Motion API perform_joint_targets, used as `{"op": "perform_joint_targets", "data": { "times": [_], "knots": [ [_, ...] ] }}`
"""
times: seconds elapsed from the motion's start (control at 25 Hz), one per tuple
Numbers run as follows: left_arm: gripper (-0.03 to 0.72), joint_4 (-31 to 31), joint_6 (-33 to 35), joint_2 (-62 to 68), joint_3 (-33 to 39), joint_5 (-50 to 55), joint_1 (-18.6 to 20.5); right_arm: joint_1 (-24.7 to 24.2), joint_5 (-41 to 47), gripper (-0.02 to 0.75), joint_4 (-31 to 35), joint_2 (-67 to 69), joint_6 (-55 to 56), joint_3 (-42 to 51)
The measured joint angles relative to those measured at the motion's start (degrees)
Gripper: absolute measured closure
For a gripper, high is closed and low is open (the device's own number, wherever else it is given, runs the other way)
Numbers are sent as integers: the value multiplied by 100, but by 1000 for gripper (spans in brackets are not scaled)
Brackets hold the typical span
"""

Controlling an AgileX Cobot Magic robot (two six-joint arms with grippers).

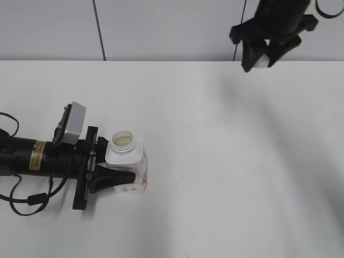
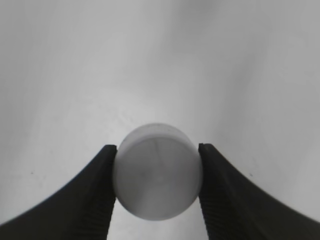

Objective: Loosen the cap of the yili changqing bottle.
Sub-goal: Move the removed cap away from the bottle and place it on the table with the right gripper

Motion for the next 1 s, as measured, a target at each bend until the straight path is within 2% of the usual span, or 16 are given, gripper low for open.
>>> {"op": "perform_joint_targets", "data": {
  "times": [0.32,0.48,0.72,0.84,1.0],
  "knots": [
    [367,4,0,0,0,0,0,-501,-158,348,45,-284,175,1365],
    [367,4,0,0,0,0,0,-553,-881,349,155,-307,338,2227],
    [367,6,0,0,0,0,0,-557,-2584,349,181,-308,640,3475],
    [367,6,0,0,0,0,0,-557,-3190,349,181,-288,653,3789],
    [367,11,0,0,0,0,0,-559,-3508,349,168,-121,675,3860]
  ]
}}
